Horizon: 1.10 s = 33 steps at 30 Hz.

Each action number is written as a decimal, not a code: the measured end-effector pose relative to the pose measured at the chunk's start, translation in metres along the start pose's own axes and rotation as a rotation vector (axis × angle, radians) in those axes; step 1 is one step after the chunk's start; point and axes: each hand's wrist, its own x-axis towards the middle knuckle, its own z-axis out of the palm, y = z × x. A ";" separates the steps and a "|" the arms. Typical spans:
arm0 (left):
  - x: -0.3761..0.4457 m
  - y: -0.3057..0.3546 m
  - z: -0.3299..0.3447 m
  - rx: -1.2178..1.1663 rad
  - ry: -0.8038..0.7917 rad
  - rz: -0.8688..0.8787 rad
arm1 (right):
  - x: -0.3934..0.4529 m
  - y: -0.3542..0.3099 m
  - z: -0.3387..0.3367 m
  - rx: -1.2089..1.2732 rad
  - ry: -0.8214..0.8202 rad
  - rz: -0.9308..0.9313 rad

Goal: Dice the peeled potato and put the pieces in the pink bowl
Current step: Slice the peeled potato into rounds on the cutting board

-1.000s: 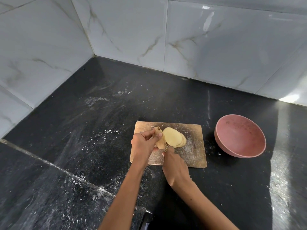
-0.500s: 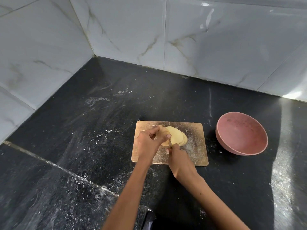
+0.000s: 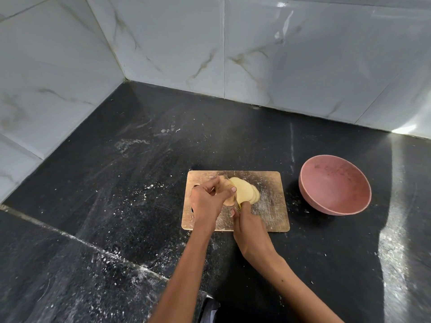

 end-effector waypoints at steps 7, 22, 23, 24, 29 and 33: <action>-0.004 0.000 -0.002 -0.057 0.007 -0.014 | -0.003 -0.002 0.006 -0.006 0.029 0.007; -0.011 0.004 -0.007 -0.249 -0.070 -0.101 | 0.005 -0.008 -0.013 0.015 -0.016 0.029; -0.012 0.004 -0.007 -0.284 -0.080 -0.120 | 0.005 -0.008 -0.012 -0.006 -0.016 0.030; -0.013 0.005 -0.008 -0.309 -0.088 -0.132 | 0.004 -0.009 -0.010 -0.028 -0.018 0.033; -0.012 0.006 -0.009 -0.327 -0.082 -0.159 | 0.005 -0.014 -0.005 -0.069 -0.025 0.044; -0.013 0.005 -0.010 -0.324 -0.078 -0.155 | 0.011 -0.016 -0.005 -0.060 -0.040 0.043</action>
